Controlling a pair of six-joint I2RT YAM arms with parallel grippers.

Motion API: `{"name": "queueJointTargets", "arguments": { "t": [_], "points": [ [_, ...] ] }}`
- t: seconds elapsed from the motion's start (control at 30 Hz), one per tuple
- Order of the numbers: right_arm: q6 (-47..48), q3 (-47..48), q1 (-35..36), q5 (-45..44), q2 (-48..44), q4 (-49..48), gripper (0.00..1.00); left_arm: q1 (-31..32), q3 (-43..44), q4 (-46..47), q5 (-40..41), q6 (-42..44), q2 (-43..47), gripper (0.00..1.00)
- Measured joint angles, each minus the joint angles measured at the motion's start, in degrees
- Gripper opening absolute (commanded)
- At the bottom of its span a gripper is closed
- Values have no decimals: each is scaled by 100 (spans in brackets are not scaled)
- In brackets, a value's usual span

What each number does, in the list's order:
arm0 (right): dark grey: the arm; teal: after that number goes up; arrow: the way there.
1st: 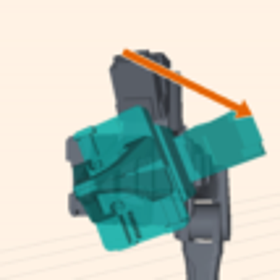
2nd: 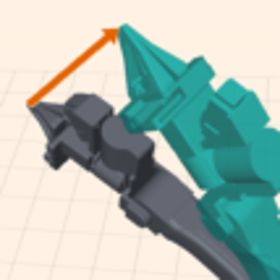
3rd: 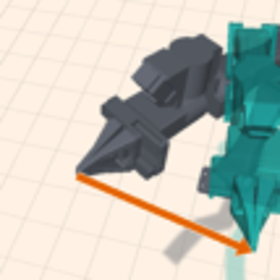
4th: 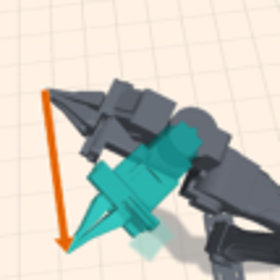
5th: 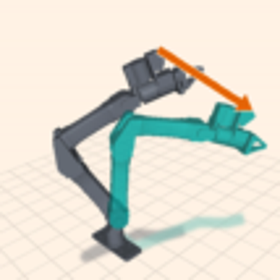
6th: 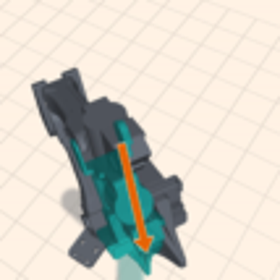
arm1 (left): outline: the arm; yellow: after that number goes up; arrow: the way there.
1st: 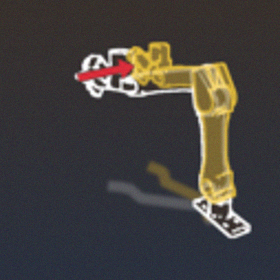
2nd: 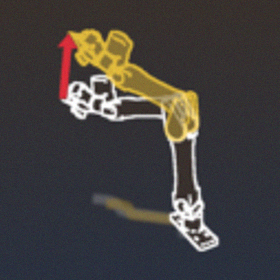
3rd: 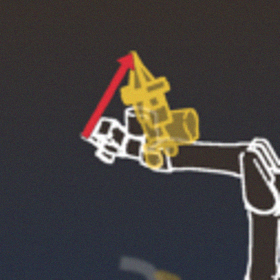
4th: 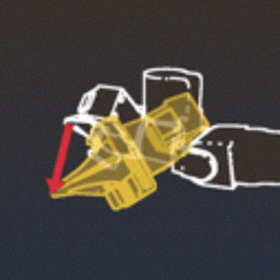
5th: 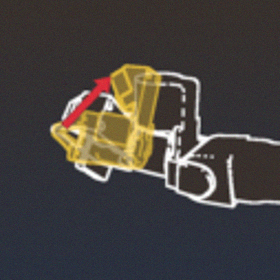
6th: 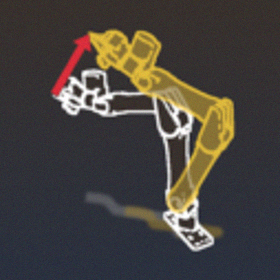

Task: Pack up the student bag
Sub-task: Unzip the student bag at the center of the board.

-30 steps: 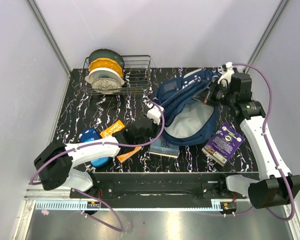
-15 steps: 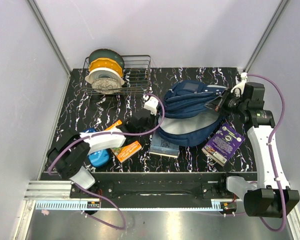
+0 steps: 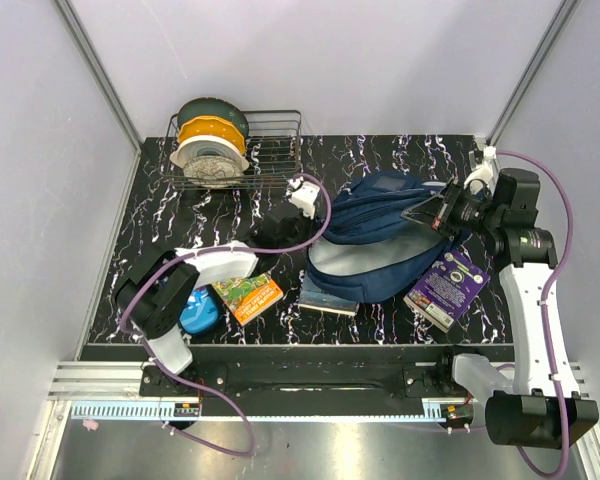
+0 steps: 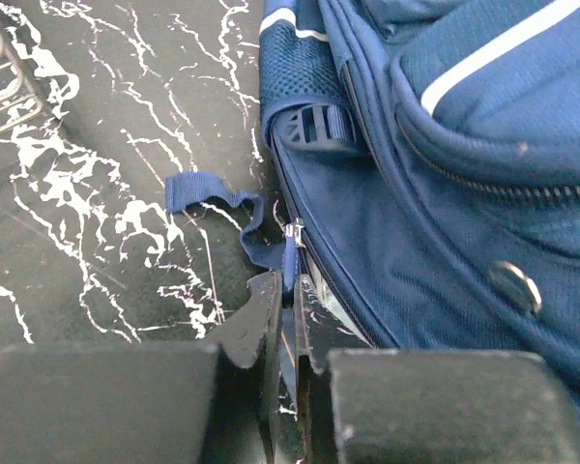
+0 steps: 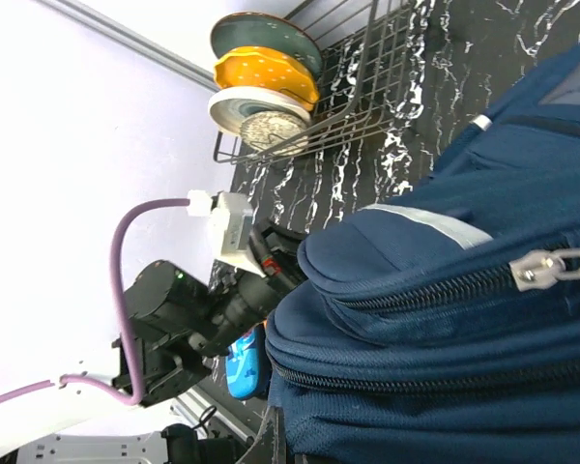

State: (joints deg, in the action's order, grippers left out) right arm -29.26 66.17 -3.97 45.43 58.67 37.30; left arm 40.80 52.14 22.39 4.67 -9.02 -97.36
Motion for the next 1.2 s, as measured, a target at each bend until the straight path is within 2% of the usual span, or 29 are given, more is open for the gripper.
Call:
{"name": "queueJointTargets", "arguments": {
  "t": [0.03, 0.07, 0.1, 0.23, 0.27, 0.33, 0.53, 0.63, 0.77, 0.93, 1.1, 1.2],
  "points": [
    [0, 4, -7, 79, -37, 0, 0, -2, 50, 2, -57, 7, -37, 2],
    [-2, 15, -7, 133, -59, 7, 0, -4, 111, -2, -122, 7, -81, 12],
    [0, 24, -7, 173, -66, 7, 0, -4, 146, -2, -162, 9, -109, 33],
    [4, 70, -7, 157, 15, 15, 0, -11, 164, -26, -254, 13, -76, 75],
    [9, 87, -7, 142, 74, 15, 0, -22, 160, -61, -240, 35, -11, 90],
    [28, 133, -7, 72, 225, 13, 0, -42, 74, -170, -188, 15, 271, 99],
    [140, 385, -7, 9, 968, -22, 0, -103, -4, -678, -138, 68, 1869, 99],
    [98, 529, -7, 9, 1331, -122, 0, -114, 378, -942, -310, 138, 2326, 99],
    [-24, 953, -7, 26, 1812, 37, 0, -107, 1211, -1215, -1016, 328, 2291, 99],
    [-15, 1604, -7, 190, 2402, 549, 0, -68, 1508, -1460, -2212, 745, 2277, 99],
    [367, 1655, -4, 216, 2468, 1088, 0, -7, 1659, -2205, -2780, 1360, 2221, 99],
    [466, 1252, -4, 205, 2201, 927, 0, 260, 1624, -2404, -2723, 2037, 2076, 99]
  ]
}}
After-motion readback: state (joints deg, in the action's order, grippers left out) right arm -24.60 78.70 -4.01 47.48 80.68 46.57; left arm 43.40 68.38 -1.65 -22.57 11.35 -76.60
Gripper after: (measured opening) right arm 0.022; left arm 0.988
